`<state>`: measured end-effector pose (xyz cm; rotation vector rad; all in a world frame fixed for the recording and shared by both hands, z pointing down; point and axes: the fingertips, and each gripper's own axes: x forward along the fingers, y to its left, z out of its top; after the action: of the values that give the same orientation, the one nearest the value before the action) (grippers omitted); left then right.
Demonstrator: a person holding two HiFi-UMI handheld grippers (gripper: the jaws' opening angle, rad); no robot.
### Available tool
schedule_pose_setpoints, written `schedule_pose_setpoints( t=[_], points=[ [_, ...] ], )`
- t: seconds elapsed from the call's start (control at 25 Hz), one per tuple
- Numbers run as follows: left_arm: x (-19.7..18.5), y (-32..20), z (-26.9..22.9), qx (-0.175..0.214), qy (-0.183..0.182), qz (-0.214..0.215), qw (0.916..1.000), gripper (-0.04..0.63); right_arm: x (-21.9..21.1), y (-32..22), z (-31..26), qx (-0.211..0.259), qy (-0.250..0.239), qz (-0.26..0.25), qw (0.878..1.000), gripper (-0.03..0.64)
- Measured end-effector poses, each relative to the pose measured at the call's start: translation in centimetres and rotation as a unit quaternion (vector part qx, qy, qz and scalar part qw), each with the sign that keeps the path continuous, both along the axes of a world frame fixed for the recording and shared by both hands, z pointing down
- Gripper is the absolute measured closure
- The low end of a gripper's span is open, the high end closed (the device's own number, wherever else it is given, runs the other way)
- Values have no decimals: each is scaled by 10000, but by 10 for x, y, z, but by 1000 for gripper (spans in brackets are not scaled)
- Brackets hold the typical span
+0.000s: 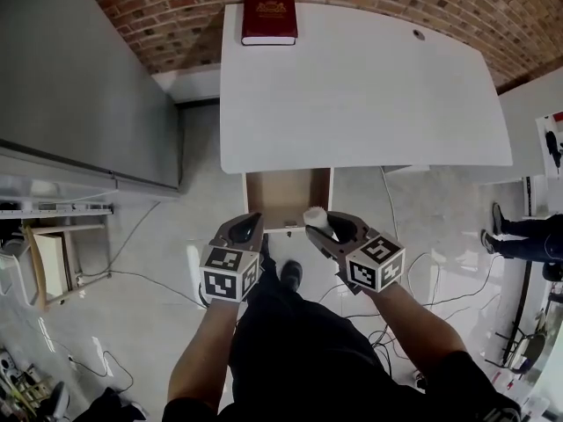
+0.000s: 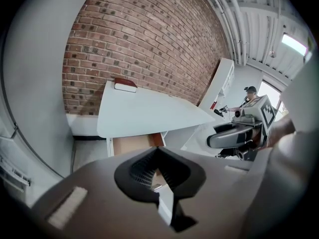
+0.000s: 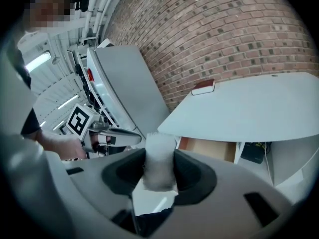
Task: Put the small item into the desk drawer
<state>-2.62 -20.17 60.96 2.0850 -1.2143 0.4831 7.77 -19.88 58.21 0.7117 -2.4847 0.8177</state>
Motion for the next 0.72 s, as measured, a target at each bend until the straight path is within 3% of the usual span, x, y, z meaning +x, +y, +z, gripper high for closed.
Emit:
schedule_pose_setpoints(
  t=[0.4, 0.72],
  points=[
    [-9, -8, 43, -134, -23, -1, 9999, 584, -21, -2, 53, -139, 305, -533, 9980, 456],
    [-19, -9, 102, -500, -43, -113, 9987, 583, -32, -15, 118, -327, 598, -783, 9946, 456]
  ],
)
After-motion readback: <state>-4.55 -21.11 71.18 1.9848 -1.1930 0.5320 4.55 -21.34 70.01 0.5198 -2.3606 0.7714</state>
